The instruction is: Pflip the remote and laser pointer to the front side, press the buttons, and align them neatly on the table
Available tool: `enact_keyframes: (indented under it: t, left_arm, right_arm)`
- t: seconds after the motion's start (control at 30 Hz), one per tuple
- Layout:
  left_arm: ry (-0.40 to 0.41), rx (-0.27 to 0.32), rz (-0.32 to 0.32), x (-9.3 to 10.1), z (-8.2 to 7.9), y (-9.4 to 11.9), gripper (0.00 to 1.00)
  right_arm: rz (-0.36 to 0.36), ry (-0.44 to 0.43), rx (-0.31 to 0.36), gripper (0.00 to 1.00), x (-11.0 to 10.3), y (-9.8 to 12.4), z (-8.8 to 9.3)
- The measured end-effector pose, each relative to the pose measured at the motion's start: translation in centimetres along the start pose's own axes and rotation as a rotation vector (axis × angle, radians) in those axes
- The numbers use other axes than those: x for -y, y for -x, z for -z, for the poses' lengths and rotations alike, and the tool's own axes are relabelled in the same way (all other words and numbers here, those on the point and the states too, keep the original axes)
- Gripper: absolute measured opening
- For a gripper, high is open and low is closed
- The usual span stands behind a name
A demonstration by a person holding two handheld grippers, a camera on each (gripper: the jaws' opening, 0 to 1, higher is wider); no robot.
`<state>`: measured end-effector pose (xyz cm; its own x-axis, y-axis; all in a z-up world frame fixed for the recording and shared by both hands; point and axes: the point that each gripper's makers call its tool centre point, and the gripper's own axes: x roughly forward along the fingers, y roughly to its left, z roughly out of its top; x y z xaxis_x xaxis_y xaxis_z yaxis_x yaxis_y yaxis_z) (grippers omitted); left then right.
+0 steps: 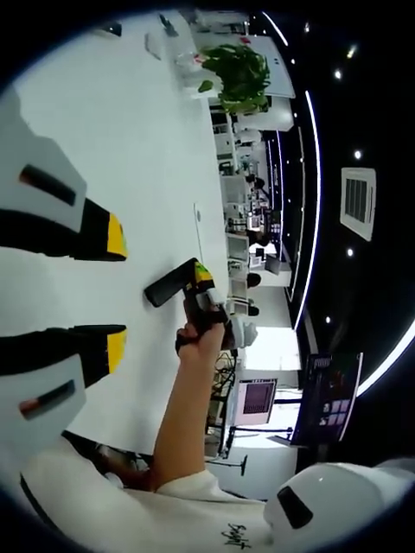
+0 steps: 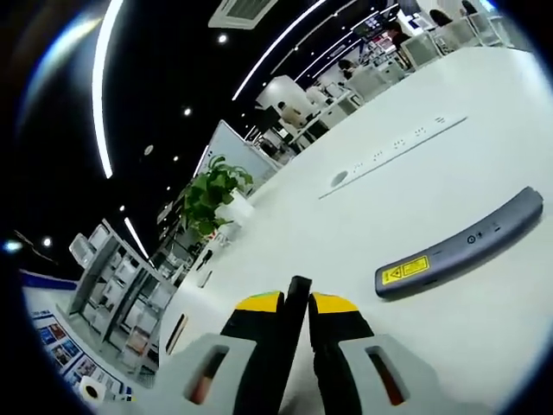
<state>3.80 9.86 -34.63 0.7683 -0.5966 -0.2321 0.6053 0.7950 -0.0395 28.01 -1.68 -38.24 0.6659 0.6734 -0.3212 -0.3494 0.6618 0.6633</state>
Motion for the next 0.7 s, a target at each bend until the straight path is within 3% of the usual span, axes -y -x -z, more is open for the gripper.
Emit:
enact_keyframes:
  t: [0.47, 0.7]
  left_arm:
    - [-0.008, -0.011, 0.003, 0.3, 0.2, 0.0, 0.31]
    - [-0.014, -0.009, 0.005, 0.5, 0.0, -0.1, 0.31]
  right_arm:
    - [0.072, 0.066, 0.022, 0.16, 1.0, -0.7, 0.2]
    - [0.072, 0.05, 0.025, 0.15, 1.1, -1.1, 0.2]
